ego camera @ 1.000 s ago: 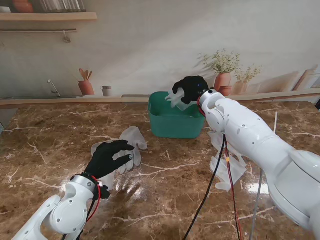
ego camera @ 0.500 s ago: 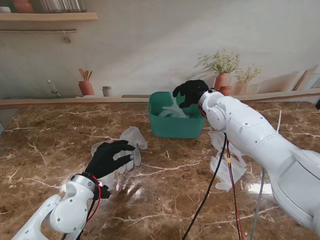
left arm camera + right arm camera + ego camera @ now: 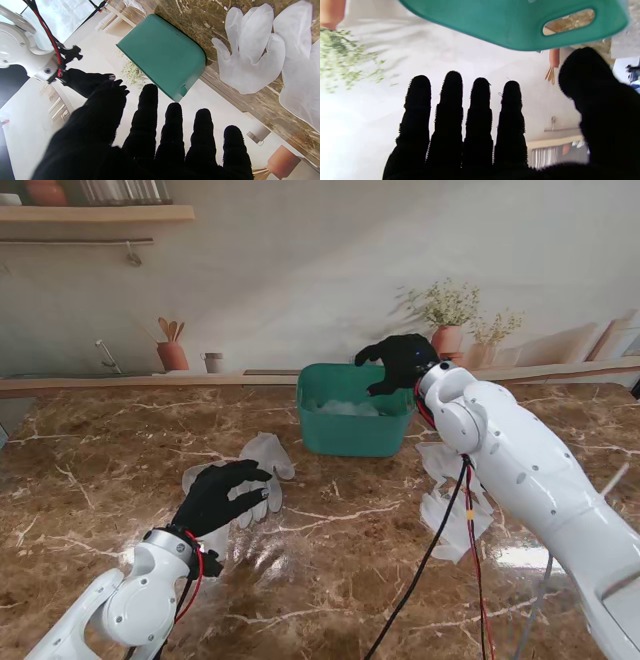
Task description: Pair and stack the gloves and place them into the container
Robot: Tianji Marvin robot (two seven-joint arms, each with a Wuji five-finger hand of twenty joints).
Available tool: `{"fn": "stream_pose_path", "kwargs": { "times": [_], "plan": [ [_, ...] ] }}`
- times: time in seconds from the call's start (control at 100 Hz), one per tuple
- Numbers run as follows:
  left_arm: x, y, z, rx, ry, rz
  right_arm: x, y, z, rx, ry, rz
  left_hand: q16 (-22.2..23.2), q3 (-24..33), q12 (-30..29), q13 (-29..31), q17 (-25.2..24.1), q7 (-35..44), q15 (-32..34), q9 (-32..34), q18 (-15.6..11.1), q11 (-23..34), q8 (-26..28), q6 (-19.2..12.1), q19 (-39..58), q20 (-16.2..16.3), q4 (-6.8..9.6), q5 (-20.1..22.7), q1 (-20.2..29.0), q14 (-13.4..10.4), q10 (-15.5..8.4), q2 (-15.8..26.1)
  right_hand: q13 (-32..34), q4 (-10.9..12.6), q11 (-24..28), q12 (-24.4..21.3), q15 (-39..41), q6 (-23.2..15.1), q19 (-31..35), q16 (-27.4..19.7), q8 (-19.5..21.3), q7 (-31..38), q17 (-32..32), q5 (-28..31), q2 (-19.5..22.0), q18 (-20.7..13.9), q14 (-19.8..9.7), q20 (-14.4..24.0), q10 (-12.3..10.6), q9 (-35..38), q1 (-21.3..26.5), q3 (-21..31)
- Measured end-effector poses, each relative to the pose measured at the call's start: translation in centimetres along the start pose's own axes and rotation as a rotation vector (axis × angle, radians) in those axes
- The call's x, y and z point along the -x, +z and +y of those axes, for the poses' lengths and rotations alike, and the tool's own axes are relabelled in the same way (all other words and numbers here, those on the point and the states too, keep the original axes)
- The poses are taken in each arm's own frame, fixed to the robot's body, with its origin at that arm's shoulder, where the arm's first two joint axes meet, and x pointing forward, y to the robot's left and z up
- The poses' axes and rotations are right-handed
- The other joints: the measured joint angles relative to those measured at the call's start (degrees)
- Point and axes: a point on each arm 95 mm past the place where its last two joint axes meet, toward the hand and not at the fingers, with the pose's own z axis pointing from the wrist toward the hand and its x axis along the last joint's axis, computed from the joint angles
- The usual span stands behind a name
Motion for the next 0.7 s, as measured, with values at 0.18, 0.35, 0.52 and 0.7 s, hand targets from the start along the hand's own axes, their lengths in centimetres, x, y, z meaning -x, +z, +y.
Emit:
{"fn": "stream_pose_path", "kwargs": {
  "times": [0.18,0.35,0.52,0.7],
  "plan": [
    [0.0,0.4,0.1,-0.006,0.005,0.013,-0.1,-4.3,0.1,0.053,0.0,-0.013,-0.94,-0.73,0.0,0.0,0.69,-0.8,0.0,0.0,-2.53,0.0,0.0,0.39,9.73,-12.42,0.0,-0.05,-0.1,0.0,0.0,0.0,0.54,0.97,0.0,-0.02,-0.03,-0.25,-0.34,-0.46,0.0,0.0,0.55,0.05,0.39,-1.27,-0.83,0.0,-0.04,0.17,0.0,-0.62],
    [-0.2,1.0,0.3,-0.026,0.002,0.042,-1.1,-8.4,-1.2,0.076,0.028,-0.018,-1.65,-10.79,0.0,0.0,1.01,-3.49,0.0,-0.07,-4.71,0.0,-1.24,1.14,13.44,-20.16,0.9,-0.06,0.58,0.0,0.0,1.95,0.55,0.99,0.0,-0.04,-0.03,0.07,-0.36,-1.04,0.0,0.0,0.63,0.07,0.65,-1.27,-0.83,-0.5,-0.04,0.22,0.0,-1.48],
    [-0.4,1.6,0.3,-0.023,0.005,0.092,-2.0,-12.3,-2.8,0.101,0.055,-0.046,-2.31,-21.78,0.0,-1.15,1.04,-5.02,0.49,-0.19,-5.42,0.0,-2.12,1.59,14.18,-20.89,2.12,-1.58,2.39,-0.01,0.0,4.9,0.56,1.01,0.17,-0.57,-0.03,0.07,-0.36,-1.06,0.0,0.0,0.69,0.09,1.29,-1.27,-0.83,-0.55,-0.04,0.84,0.0,-2.7],
    [-0.5,2.1,0.1,-0.029,0.005,0.132,-3.0,-15.7,-5.3,0.086,0.081,-0.089,-2.61,-23.0,-0.02,-1.41,1.04,-6.63,0.49,-0.19,-5.44,-0.2,-2.76,1.69,14.2,-20.89,2.34,-3.09,2.3,-0.01,0.0,5.51,0.59,1.6,0.16,-0.58,-0.04,0.08,-0.36,-1.06,0.0,0.0,1.16,0.12,1.3,-1.27,-0.83,-0.63,-0.04,1.75,0.0,-2.71]
  ]
}}
